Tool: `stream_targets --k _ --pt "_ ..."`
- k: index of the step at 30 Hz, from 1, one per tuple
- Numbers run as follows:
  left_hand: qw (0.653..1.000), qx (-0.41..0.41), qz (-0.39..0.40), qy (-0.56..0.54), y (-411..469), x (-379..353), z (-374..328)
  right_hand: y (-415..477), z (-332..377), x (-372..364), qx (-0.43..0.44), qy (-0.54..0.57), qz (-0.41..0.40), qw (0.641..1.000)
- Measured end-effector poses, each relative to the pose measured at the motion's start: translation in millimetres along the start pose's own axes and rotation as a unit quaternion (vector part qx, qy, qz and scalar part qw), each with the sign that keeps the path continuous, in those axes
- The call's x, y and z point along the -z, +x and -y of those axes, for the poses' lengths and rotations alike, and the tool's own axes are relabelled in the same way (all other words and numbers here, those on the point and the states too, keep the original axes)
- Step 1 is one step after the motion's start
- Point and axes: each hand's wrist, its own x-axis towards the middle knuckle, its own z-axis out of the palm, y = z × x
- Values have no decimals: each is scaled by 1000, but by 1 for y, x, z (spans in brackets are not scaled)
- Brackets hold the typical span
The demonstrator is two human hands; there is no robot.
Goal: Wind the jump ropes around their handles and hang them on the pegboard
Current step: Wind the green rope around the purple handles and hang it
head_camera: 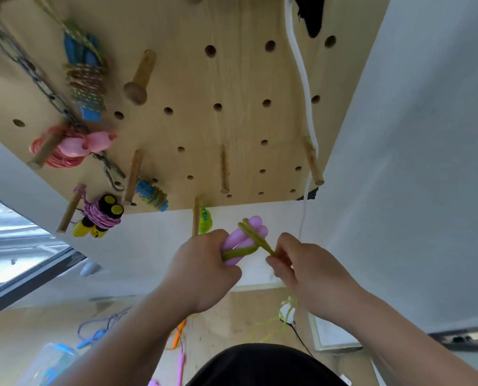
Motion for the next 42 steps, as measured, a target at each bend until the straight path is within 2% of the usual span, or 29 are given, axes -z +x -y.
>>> stream_targets --k 6,8,11,14,16,20,22,24,26,29,31,33,35,38,42 --pt "992 10 31 -119 -6 -2 -10 -3 -3 1 76 -44 -78 993" --pt "984 35 55 -163 -9 -2 -14 -4 -1 5 73 38 -82 993" --pt "965 74 86 -238 -8 -3 -12 -8 -2 7 69 186 -23 980" --pt "954 86 106 -268 -10 -2 -12 -12 -9 5 87 246 -1 965" --pt "948 84 129 -277 -13 -3 -13 -11 -18 4 103 231 3 967" --pt "918 61 192 -341 -19 3 -11 -11 -39 -2 141 78 34 986" --pt "920 29 241 -308 -22 6 -15 -13 -49 -4 162 19 32 986" --pt "925 9 293 -241 -27 6 -23 -12 -52 -6 216 -31 44 975" --pt "932 -17 335 -137 -30 1 -32 -5 -56 -6 250 -65 94 962" --pt "928 -64 364 43 -32 -12 -44 12 -52 -3 312 -176 125 925" --pt "916 -86 348 181 -32 -21 -48 24 -51 3 345 -219 131 903" --pt "903 -84 323 271 -28 -28 -49 35 -47 11 363 -245 125 890" --pt "892 -59 322 311 -22 -35 -48 41 -42 14 385 -263 107 878" --pt "882 -34 310 354 -15 -46 -46 36 -36 7 370 -272 104 882" --pt "907 22 237 346 -12 -57 -32 20 -33 0 319 -269 112 902"
